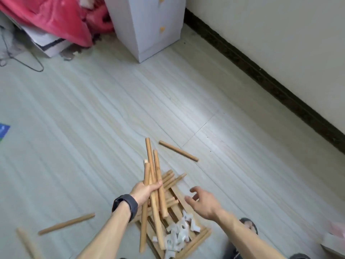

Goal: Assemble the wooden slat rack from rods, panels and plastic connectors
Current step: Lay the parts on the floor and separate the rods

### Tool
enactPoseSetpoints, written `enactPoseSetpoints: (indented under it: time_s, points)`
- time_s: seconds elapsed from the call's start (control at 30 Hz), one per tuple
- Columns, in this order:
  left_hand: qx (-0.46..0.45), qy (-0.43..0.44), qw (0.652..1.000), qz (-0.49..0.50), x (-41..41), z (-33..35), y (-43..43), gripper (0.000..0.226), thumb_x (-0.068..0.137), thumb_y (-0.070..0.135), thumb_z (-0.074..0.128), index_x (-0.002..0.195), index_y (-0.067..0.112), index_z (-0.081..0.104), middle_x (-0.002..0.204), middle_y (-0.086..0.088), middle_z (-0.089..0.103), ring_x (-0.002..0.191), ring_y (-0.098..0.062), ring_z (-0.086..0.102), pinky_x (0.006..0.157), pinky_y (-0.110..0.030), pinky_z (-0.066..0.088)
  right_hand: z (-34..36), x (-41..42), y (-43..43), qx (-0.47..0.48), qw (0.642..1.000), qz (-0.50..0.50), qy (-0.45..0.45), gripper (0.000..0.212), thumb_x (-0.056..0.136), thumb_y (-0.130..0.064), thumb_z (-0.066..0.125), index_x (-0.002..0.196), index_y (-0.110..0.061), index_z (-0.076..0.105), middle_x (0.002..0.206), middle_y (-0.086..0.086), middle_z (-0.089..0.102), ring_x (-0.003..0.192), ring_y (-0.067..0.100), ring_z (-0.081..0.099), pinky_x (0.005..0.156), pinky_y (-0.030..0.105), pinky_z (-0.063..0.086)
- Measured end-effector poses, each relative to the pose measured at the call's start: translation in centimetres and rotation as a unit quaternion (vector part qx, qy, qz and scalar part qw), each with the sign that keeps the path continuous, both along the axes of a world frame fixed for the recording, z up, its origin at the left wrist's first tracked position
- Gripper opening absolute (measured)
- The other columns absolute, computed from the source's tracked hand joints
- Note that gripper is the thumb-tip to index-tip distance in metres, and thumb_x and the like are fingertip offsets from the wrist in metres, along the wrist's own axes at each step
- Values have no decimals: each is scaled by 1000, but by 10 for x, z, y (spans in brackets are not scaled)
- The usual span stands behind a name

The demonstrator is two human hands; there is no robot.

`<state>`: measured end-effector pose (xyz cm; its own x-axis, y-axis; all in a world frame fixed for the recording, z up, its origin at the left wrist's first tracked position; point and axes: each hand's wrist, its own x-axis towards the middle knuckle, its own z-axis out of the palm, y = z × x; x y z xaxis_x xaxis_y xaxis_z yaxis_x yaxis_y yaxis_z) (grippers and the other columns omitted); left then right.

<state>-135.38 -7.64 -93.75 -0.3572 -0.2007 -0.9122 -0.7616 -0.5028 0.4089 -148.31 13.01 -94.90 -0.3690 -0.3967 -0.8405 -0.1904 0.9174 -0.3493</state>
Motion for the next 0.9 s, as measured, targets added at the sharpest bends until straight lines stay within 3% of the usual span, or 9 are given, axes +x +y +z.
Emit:
enactPoseSetpoints:
  time_s: [0.07, 0.2, 0.3, 0.43, 0.53, 0.63, 0.7, 0.8, 0.9]
  points:
    - [11, -3, 999, 30, 13, -15, -31, 28, 90, 31, 71, 96, 4, 77, 96, -13, 77, 95, -30, 73, 97, -49, 53, -30, -24, -23, 34, 998, 27, 54, 60, 101, -52, 46, 147, -15, 39, 140, 10, 57, 123, 27, 59, 98, 33, 45]
    - [10, 3, 997, 80, 21, -62, -68, 22, 87, 37, 73, 88, 17, 82, 98, -10, 77, 85, -22, 75, 77, -35, 53, -104, -79, -73, 62, 984, 84, 145, 50, 104, -40, 41, 145, -11, 35, 138, 13, 52, 116, 31, 57, 88, 39, 48]
    - [10, 13, 991, 135, 20, -107, -77, 28, 87, 37, 73, 105, 14, 76, 100, -8, 77, 83, -22, 74, 70, -34, 55, -166, -109, -107, 64, 969, 147, 190, 41, 105, -33, 38, 139, -11, 36, 135, 13, 49, 118, 34, 51, 87, 40, 45]
    - [26, 3, 980, 197, 21, -160, -73, 28, 91, 28, 70, 111, 9, 69, 102, -11, 76, 93, -26, 73, 87, -44, 58, -233, -117, -117, 78, 948, 231, 204, 39, 104, -33, 43, 137, -14, 37, 133, 11, 45, 121, 34, 49, 86, 43, 46]
    - [62, -4, 966, 250, 26, -176, -64, 28, 93, 23, 67, 118, 11, 64, 104, -12, 76, 90, -22, 73, 75, -38, 59, -258, -107, -103, 121, 912, 326, 217, 35, 99, -21, 49, 130, -15, 35, 120, 7, 46, 109, 30, 54, 72, 38, 42]
    - [87, -6, 958, 273, 38, -169, -56, 30, 94, 21, 67, 121, 9, 63, 106, -14, 75, 95, -26, 73, 75, -39, 60, -252, -94, -90, 159, 909, 343, 174, 30, 91, -10, 51, 117, -12, 36, 102, 7, 44, 87, 31, 55, 67, 38, 43]
    - [99, -6, 955, 279, 47, -153, -54, 32, 93, 20, 69, 121, 7, 62, 107, -16, 74, 95, -27, 73, 80, -42, 60, -234, -86, -87, 157, 925, 314, 144, 19, 95, -10, 49, 110, -8, 38, 107, 13, 51, 93, 36, 60, 70, 38, 43]
    - [93, -12, 959, 267, 64, -120, -57, 33, 90, 20, 72, 117, 4, 64, 107, -18, 74, 100, -33, 71, 93, -53, 55, -180, -67, -95, 86, 969, 207, 103, 11, 103, -14, 44, 106, -4, 43, 110, 22, 60, 96, 38, 61, 70, 34, 39]
    - [88, -15, 963, 256, 83, -76, -68, 32, 85, 21, 77, 110, 2, 69, 106, -18, 74, 99, -38, 71, 91, -58, 54, -98, -32, -121, -14, 993, 120, 11, 16, 102, -29, 50, 97, -14, 48, 96, 9, 66, 82, 24, 64, 61, 30, 43]
